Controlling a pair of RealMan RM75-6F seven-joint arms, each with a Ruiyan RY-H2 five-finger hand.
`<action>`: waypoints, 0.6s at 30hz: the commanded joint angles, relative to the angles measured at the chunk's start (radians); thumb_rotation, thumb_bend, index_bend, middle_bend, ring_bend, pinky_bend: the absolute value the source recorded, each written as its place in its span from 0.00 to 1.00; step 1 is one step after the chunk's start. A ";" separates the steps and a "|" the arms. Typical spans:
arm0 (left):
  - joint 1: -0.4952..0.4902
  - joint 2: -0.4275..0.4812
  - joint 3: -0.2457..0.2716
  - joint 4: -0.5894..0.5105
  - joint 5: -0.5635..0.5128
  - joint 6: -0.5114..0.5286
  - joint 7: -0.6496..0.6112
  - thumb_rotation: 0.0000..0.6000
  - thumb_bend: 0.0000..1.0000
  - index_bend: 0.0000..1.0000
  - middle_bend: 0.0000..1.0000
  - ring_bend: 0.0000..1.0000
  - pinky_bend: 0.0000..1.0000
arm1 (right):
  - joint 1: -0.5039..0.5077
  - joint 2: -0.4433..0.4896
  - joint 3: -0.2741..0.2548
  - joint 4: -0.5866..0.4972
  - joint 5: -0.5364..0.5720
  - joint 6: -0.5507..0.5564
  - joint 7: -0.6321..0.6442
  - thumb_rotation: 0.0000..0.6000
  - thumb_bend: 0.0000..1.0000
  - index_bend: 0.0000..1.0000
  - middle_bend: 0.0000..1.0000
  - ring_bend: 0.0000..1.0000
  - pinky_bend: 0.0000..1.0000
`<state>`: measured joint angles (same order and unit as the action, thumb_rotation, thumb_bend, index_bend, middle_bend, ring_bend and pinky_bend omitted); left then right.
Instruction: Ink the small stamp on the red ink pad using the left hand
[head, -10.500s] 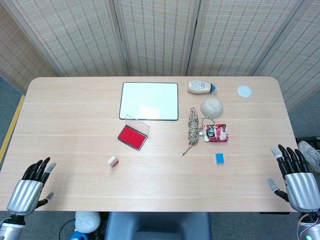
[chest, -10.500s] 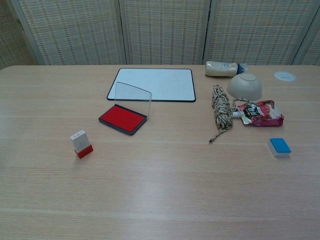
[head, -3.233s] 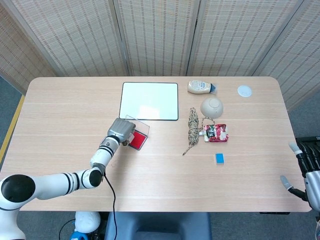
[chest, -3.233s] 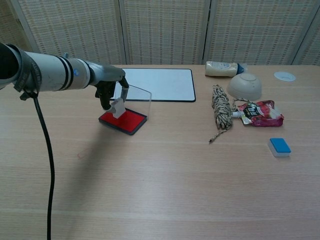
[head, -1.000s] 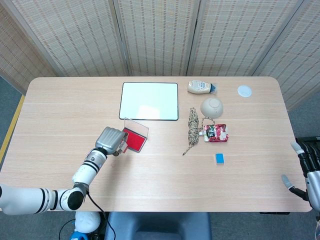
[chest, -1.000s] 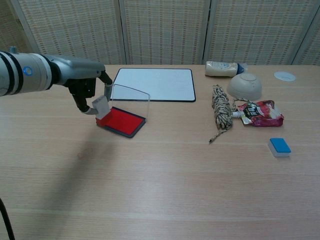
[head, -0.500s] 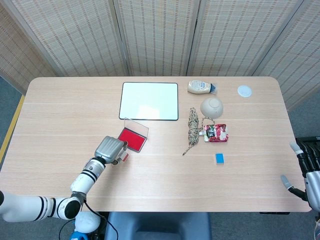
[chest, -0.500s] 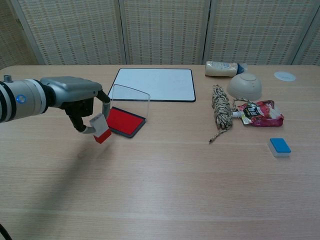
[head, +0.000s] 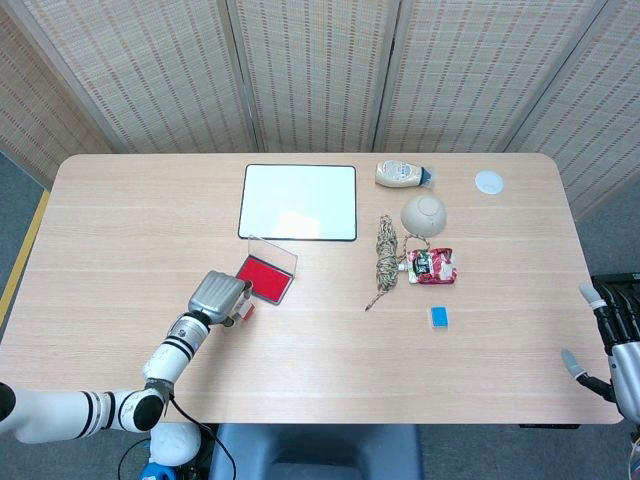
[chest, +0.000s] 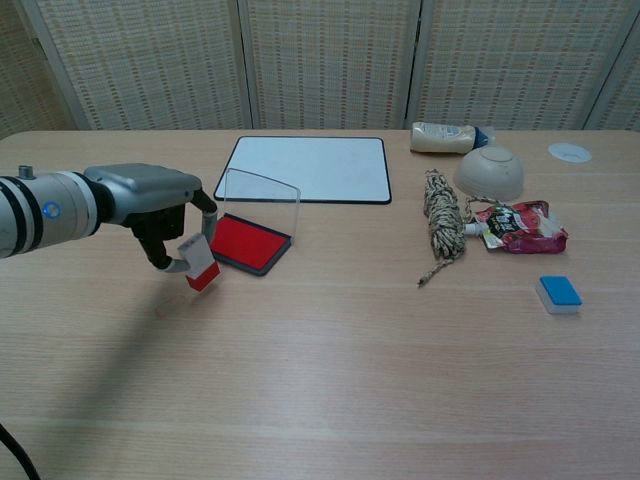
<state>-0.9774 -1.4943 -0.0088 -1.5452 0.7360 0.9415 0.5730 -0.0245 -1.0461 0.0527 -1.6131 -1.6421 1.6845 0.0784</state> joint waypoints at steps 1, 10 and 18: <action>0.004 -0.004 -0.004 0.005 0.005 -0.003 0.000 1.00 0.39 0.78 1.00 0.74 0.56 | -0.001 0.000 0.000 0.000 -0.001 0.002 0.000 1.00 0.28 0.00 0.00 0.00 0.00; 0.023 -0.018 -0.010 0.028 0.025 -0.021 -0.010 1.00 0.39 0.77 1.00 0.74 0.56 | -0.004 -0.004 -0.002 0.000 -0.006 0.008 -0.006 1.00 0.28 0.00 0.00 0.00 0.00; 0.034 -0.019 -0.016 0.045 0.041 -0.049 -0.025 1.00 0.30 0.73 1.00 0.74 0.56 | -0.002 -0.005 -0.002 -0.001 -0.005 0.004 -0.011 1.00 0.28 0.00 0.00 0.00 0.00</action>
<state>-0.9439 -1.5136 -0.0244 -1.4999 0.7765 0.8923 0.5485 -0.0268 -1.0508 0.0511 -1.6139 -1.6475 1.6887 0.0678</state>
